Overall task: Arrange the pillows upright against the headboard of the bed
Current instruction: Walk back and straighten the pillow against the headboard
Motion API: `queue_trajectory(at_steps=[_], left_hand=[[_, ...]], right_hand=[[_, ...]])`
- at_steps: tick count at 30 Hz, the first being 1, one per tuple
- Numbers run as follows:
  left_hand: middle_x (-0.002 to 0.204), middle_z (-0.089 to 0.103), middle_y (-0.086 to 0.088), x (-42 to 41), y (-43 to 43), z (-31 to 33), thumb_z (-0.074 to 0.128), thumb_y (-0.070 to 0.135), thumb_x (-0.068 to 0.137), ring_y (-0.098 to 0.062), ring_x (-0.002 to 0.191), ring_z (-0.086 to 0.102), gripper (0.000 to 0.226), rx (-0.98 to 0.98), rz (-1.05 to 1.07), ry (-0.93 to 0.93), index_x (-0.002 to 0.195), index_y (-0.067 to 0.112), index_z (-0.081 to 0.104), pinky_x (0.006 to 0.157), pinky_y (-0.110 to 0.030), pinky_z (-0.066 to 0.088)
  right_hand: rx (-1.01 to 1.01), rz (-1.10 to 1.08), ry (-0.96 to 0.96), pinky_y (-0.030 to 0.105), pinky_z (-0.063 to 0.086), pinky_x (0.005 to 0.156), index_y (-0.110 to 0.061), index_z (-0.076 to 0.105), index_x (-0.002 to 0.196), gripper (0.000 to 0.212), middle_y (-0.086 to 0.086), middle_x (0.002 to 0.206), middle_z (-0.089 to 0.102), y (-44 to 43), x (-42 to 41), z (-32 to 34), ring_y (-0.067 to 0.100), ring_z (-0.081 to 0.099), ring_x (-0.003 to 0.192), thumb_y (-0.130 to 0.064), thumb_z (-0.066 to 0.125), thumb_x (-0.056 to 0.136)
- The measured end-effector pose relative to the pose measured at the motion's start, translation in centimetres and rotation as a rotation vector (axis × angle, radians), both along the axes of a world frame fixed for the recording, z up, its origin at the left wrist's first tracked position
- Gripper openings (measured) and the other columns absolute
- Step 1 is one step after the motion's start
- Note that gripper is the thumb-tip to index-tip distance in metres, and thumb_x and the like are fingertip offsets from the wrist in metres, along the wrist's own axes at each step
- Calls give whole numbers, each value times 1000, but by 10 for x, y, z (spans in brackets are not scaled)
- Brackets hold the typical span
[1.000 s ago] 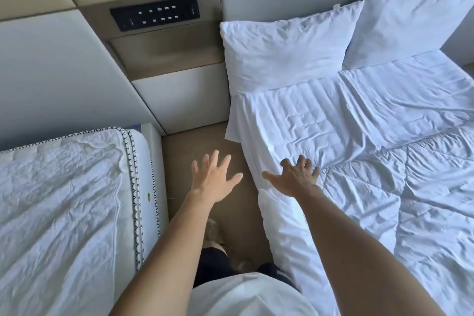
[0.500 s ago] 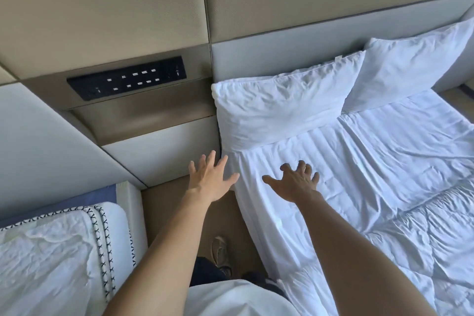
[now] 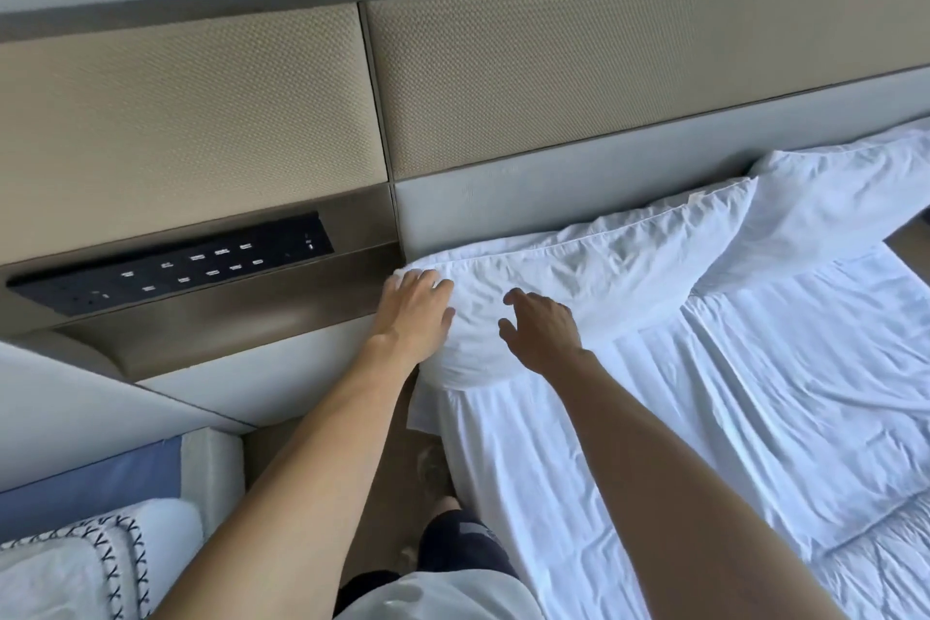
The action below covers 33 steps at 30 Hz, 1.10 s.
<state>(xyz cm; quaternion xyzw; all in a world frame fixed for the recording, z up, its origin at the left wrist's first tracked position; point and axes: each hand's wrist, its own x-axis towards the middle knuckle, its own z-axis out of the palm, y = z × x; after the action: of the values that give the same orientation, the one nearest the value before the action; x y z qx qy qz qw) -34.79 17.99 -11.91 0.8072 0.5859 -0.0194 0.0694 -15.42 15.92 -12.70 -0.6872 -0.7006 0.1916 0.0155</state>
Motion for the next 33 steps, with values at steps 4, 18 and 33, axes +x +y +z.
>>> queue_trajectory(at_steps=[4, 18, 33], left_hand=[[125, 61, -2, 21, 66, -17, 58, 21, 94, -27, 119, 56, 30, -31, 15, 51, 124, 17, 60, 96, -43, 45], [71, 56, 3, 2, 95, -26, 53, 23, 86, -22, 67, 61, 18, 32, -66, -186, 75, 15, 65, 48, -28, 45], [65, 47, 6, -4, 113, -48, 39, 27, 86, -28, 60, 58, 30, 20, -1, -190, 69, 18, 61, 51, -34, 42]], right_hand=[[77, 95, 63, 41, 43, 97, -13, 55, 131, 35, 8, 129, 61, 80, -4, -20, 31, 52, 122, -19, 53, 97], [322, 720, 196, 35, 56, 63, -15, 72, 89, 12, 3, 80, 65, 176, 66, -71, 28, 63, 70, -24, 75, 83], [39, 487, -221, 45, 51, 83, -16, 64, 110, 37, 7, 105, 64, 243, 304, -45, 33, 60, 100, -3, 73, 76]])
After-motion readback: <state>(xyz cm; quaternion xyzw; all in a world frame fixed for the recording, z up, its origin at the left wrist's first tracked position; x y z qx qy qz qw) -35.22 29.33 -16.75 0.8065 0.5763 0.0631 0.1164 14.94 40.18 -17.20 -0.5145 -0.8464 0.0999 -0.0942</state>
